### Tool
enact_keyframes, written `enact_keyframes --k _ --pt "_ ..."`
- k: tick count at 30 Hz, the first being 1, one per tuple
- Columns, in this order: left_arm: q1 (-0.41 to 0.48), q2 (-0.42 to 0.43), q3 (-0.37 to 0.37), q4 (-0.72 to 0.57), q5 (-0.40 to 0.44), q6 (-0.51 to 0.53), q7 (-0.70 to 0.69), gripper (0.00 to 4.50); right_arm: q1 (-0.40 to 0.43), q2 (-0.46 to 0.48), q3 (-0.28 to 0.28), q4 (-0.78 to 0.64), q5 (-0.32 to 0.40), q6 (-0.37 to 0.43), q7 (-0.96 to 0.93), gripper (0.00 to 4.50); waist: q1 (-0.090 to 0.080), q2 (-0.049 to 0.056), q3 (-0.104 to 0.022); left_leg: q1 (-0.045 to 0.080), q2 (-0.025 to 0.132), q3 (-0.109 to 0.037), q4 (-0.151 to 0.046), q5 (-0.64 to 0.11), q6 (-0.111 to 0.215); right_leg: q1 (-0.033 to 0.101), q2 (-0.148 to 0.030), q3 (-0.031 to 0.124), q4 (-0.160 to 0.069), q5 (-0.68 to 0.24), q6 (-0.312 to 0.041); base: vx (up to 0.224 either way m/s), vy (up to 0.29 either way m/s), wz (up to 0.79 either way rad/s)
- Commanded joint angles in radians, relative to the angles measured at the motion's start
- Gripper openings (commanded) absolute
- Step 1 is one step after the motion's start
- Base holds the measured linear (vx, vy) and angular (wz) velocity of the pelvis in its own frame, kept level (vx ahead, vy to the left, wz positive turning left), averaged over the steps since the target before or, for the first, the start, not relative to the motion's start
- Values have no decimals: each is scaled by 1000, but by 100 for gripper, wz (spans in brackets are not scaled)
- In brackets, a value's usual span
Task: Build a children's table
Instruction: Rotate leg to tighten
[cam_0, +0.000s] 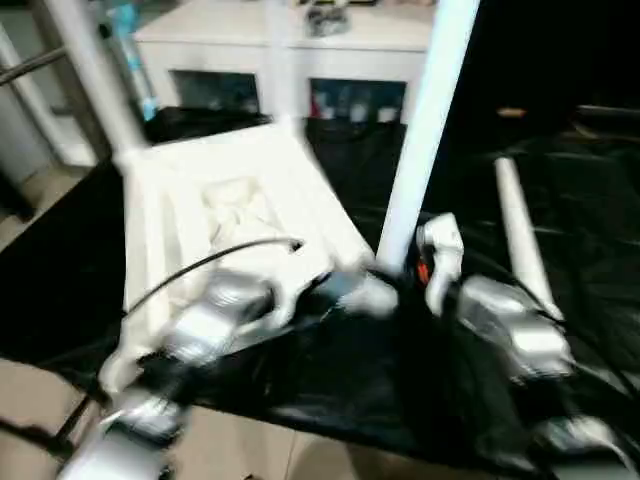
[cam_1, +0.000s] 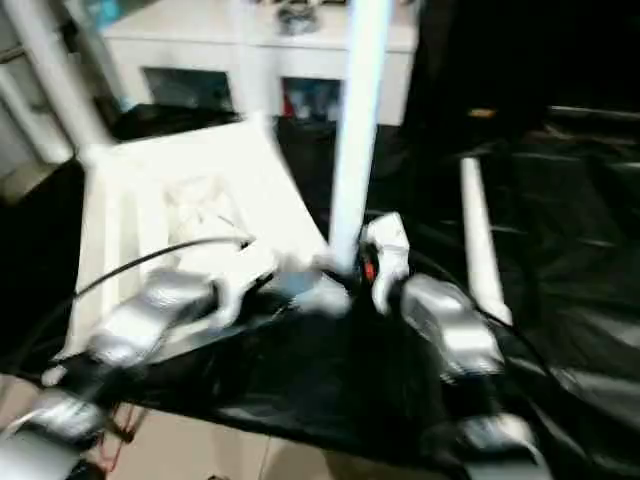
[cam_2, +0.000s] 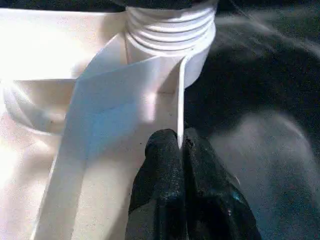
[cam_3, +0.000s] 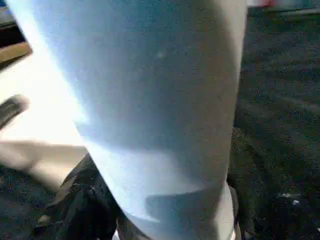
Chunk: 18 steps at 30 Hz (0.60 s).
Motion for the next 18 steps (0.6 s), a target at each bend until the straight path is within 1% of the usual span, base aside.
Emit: enact_keyframes --k 1,2,3,4,5,7,9,10,11,12,13,14,15,16,17,18 --pt "-53 -55 35 37 14 20 135 0 11 80 48 139 -21 39 -83 256 -4 -13 -41 21 38 -36 -81 -450 -27 23 -54 24 -96 -533 -139 0 0 0" --pt "-64 -74 41 52 17 23 163 0 -11 96 38 173 -26 47 -131 256 -11 -13 -39 23 36 -37 -79 -466 -24 20 -55 22 -101 -565 -129 0 0 0" --pt "-72 -87 46 62 18 23 179 0 -26 107 28 198 -30 52 -161 256 -15 -13 -39 22 34 -39 -79 -472 -19 21 -54 19 -105 -592 -115 0 0 0" --pt "-73 -87 46 62 18 23 180 0 -27 108 28 199 -30 52 -162 256 -16 -12 -39 23 34 -41 -79 -477 -18 20 -55 17 -107 -603 -109 0 0 0" --pt "-79 -99 44 68 18 23 183 0 -43 120 20 225 -33 57 -172 256 -18 -14 -39 23 33 -42 -78 -484 -15 20 -55 16 -111 -618 -98 0 0 0" --pt "-80 -107 36 71 17 17 171 0 -59 136 13 258 -38 44 -161 256 -22 -15 -39 22 32 -44 -79 -498 -7 18 -54 13 -114 -623 -92 0 0 0" --pt "-77 -105 33 65 14 17 160 0 -63 141 7 268 -37 37 -159 256 -25 -15 -38 22 33 -46 -80 -508 -3 16 -54 13 -115 -619 -95 0 0 0" --pt "-73 -102 31 58 12 18 152 0 -62 144 2 268 -31 38 -153 312 -25 -14 -38 24 33 -46 -80 -514 -4 15 -54 13 -116 -619 -97 0 0 0" --pt "-73 -102 31 58 12 18 152 0 -62 144 2 268 -31 38 -153 326 -28 -14 -37 25 34 -48 -81 -526 -5 14 -53 12 -116 -618 -98 0 0 0" --pt "-69 -99 29 49 8 18 140 0 -63 146 -1 270 -24 36 -149 326 -29 -13 -37 26 35 -48 -82 -536 -7 13 -52 12 -116 -617 -100 0 0 0" --pt "-53 -86 20 17 -2 6 98 0 -67 150 -8 271 -7 28 -129 332 -32 -16 -38 25 35 -49 -82 -541 -6 13 -54 12 -116 -614 -105 0 0 0" --pt "-53 -86 20 17 -2 6 98 0 -67 150 -8 271 -7 28 -129 346 -32 -13 -39 24 36 -51 -83 -541 -6 14 -57 13 -114 -611 -110 0 0 0" --pt "-46 -80 15 4 -6 -5 76 0 -70 150 -9 270 -4 23 -121 346 -31 -12 -41 19 39 -51 -86 -535 -8 17 -59 15 -111 -583 -115 0 0 0" --pt "-37 -71 9 -7 -9 -18 55 0 -74 148 -8 268 -5 16 -112 362 -34 -15 -42 14 39 -53 -87 -524 -8 21 -57 16 -107 -561 -120 0 0 0" --pt "-28 -61 2 -17 -12 -34 32 0 -76 143 -5 261 -8 9 -100 375 -34 -13 -43 8 41 -53 -91 -511 -7 26 -57 18 -99 -520 -134 0 0 0" --pt "-20 -51 -1 -26 -15 -37 17 0 -79 137 -2 254 -14 2 -99 377 -34 -12 -45 6 43 -52 -91 -500 -6 27 -58 21 -96 -485 -148 0 0 0"
